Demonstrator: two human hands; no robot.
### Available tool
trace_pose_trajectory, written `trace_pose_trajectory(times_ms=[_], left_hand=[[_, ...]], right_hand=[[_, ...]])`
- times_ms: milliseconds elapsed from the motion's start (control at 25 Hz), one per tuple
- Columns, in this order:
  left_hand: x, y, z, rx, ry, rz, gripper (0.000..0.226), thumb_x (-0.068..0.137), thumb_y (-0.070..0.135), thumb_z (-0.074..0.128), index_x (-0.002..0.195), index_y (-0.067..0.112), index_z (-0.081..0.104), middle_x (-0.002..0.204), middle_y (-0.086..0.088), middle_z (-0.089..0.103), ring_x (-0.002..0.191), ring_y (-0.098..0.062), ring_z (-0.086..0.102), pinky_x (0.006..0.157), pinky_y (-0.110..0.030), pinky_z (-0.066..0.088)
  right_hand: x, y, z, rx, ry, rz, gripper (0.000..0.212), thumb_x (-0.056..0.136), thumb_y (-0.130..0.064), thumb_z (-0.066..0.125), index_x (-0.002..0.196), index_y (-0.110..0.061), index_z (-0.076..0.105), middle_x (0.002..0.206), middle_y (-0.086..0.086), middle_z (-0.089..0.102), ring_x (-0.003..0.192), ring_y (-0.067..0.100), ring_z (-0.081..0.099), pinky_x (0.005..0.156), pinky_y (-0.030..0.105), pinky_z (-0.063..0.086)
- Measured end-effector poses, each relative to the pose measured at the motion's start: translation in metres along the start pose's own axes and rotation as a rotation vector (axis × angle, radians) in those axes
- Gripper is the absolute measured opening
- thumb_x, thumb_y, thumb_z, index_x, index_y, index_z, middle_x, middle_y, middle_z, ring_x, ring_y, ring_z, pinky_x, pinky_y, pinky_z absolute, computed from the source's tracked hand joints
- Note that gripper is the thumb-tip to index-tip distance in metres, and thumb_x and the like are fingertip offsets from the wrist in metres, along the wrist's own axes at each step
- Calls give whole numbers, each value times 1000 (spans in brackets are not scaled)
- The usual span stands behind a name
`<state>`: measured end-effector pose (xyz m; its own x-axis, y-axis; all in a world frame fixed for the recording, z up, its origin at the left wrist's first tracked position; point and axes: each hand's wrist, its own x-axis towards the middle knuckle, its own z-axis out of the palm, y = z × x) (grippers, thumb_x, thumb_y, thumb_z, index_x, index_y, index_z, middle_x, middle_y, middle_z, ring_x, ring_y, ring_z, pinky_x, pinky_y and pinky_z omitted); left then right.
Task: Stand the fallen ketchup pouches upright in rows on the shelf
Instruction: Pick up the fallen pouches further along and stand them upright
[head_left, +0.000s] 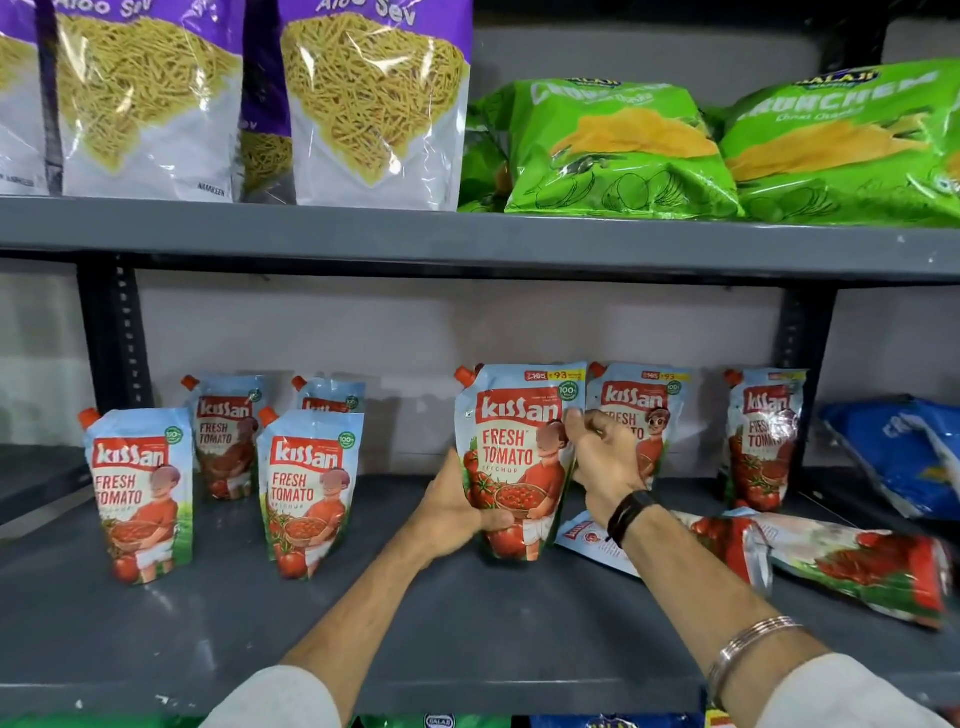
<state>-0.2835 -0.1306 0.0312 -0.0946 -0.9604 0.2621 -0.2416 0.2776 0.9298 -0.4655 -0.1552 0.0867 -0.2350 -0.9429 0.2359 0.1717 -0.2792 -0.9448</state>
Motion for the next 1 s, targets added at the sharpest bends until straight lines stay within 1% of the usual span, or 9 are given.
trace_pose_trajectory(times_ms=[200, 320, 440, 560, 640, 720, 840, 920, 1000], left_hand=[[-2, -19, 5, 39, 0, -41, 95, 66, 0, 90, 142, 26, 39, 138, 1, 63, 131, -20, 58, 111, -54, 49], [-5, -14, 6, 74, -14, -51, 97, 68, 2, 90, 145, 27, 36, 139, 3, 61, 132, -18, 56, 112, -50, 48], [-8, -10, 6, 86, -36, -46, 95, 71, 4, 89, 146, 27, 36, 139, 3, 61, 130, -16, 57, 112, -48, 49], [-11, -5, 2, 29, -43, -37, 59, 85, 23, 81, 135, 32, 51, 128, 12, 67, 112, -1, 65, 97, -32, 57], [-9, 7, -1, -62, 86, 14, 28, 95, 33, 67, 123, 35, 62, 119, 17, 71, 96, 6, 72, 77, -19, 61], [-2, 20, -3, -125, 238, 75, 12, 99, 32, 61, 107, 37, 68, 110, 11, 77, 94, 1, 75, 77, -24, 64], [5, 29, -2, -135, 336, 53, 17, 99, 28, 62, 89, 28, 76, 96, 3, 82, 92, -14, 79, 79, -37, 65], [8, 30, -1, -142, 344, 4, 22, 99, 28, 62, 87, 20, 78, 89, 3, 83, 91, -19, 79, 74, -38, 66], [11, 32, -2, -123, 382, -8, 28, 100, 27, 61, 95, 5, 77, 93, -6, 83, 92, -25, 79, 78, -46, 65]], right_hand=[[-3, 25, -17, -59, -101, 16, 24, 102, -23, 53, 107, -4, 67, 112, 12, 76, 105, 27, 71, 91, 49, 58], [-9, 27, -29, -72, -203, 0, 27, 103, -24, 51, 116, -6, 67, 117, 6, 74, 108, 17, 69, 95, 41, 55], [-17, 32, -42, -120, -346, 12, 26, 101, -18, 56, 123, -10, 65, 118, 2, 73, 107, 13, 69, 89, 31, 57], [-29, 50, -53, -411, -513, 62, 38, 91, 10, 56, 123, -9, 66, 115, 0, 73, 108, 14, 67, 90, 29, 57], [-36, 62, -51, -590, -502, 72, 41, 82, 20, 50, 113, -2, 67, 100, 4, 73, 98, 20, 67, 86, 34, 56], [-36, 68, -47, -690, -421, 2, 27, 79, 14, 57, 98, -1, 69, 86, 5, 73, 85, 21, 68, 79, 38, 55], [-33, 72, -45, -832, -301, -97, 8, 80, 0, 64, 86, 2, 68, 80, 13, 75, 76, 27, 70, 71, 40, 56], [-33, 74, -43, -873, -267, -149, 5, 82, -2, 61, 77, -3, 64, 73, 10, 72, 70, 26, 66, 65, 37, 53], [-34, 74, -42, -925, -275, -204, 12, 83, 0, 57, 83, -8, 65, 81, 6, 73, 78, 23, 66, 67, 34, 54]])
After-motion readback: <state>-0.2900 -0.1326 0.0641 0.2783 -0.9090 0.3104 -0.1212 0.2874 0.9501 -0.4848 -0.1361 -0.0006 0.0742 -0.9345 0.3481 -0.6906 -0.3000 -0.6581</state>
